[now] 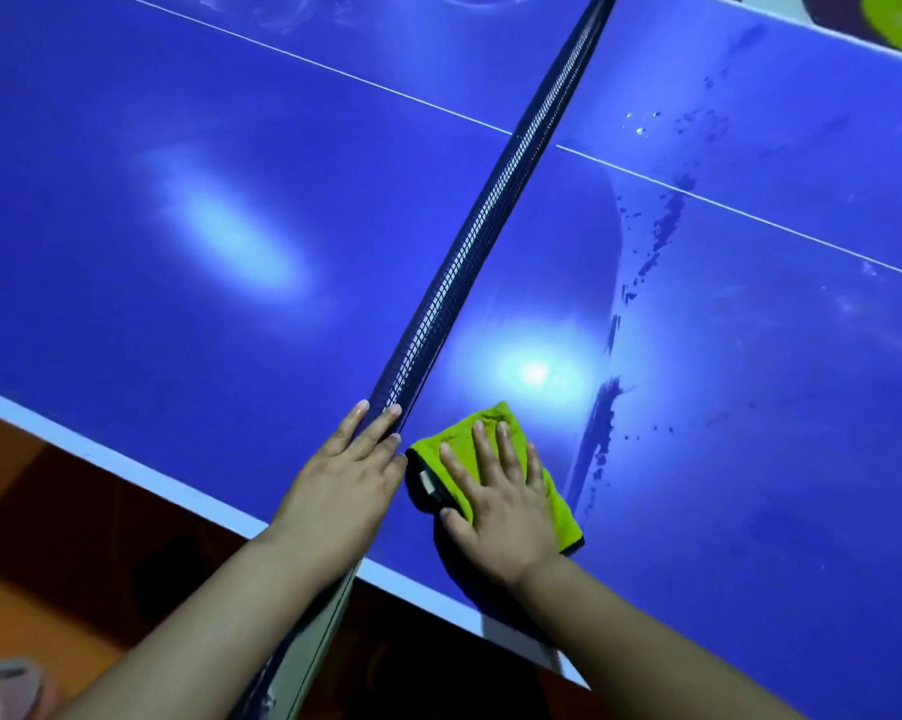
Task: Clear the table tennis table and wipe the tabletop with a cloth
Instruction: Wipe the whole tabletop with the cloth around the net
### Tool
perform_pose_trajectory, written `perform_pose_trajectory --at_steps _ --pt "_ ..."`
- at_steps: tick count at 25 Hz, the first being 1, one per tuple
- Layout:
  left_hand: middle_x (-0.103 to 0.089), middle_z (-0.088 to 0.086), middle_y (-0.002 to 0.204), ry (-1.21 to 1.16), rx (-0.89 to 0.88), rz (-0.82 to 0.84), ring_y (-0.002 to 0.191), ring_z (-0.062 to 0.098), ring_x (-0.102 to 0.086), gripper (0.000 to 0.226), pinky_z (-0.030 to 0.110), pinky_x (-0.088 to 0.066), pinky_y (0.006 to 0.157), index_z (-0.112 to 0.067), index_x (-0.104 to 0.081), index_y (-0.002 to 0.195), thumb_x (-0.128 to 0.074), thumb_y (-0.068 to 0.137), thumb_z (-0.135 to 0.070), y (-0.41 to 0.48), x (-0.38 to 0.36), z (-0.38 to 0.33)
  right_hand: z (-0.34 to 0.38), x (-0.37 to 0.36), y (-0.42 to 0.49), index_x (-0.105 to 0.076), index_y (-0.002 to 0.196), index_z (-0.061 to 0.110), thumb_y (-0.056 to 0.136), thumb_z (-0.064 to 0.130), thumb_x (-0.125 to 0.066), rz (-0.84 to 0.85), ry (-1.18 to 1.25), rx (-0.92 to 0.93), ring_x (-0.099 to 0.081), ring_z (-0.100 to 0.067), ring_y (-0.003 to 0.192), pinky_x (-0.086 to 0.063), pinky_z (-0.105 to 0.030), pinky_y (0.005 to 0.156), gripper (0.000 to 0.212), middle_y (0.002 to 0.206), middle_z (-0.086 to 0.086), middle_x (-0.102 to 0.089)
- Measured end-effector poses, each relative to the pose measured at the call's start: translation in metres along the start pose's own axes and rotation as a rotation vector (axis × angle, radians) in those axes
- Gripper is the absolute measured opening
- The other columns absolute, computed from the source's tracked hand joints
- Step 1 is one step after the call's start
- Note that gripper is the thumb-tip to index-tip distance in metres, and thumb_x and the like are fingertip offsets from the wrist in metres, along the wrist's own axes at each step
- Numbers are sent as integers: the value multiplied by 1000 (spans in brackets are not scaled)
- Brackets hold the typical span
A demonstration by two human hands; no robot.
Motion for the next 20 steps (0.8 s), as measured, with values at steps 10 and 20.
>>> perform_pose_trajectory --at_steps 10,20 --pt "-69 12 107 -52 -22 -9 119 30 -55 41 45 -24 105 -7 -72 96 -81 58 -20 44 10 -37 -18 -11 -83 -29 148 40 73 45 -48 23 9 403 -15 -25 148 -15 -50 113 78 159 0 -22" --pt "-15 17 155 -13 150 259 144 26 -12 85 45 3 114 -1 -14 147 -55 87 -44 167 -18 -66 -189 32 91 -28 149 39 78 46 -38 3 -4 196 -11 -23 148 -10 -48 117 71 159 1 -19"
Point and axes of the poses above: each hand's wrist, its own y-axis towards the middle knuckle, its own x-axis out of the back of the hand, z = x × y, the point moved 7 cm from there along y, towards the middle knuckle
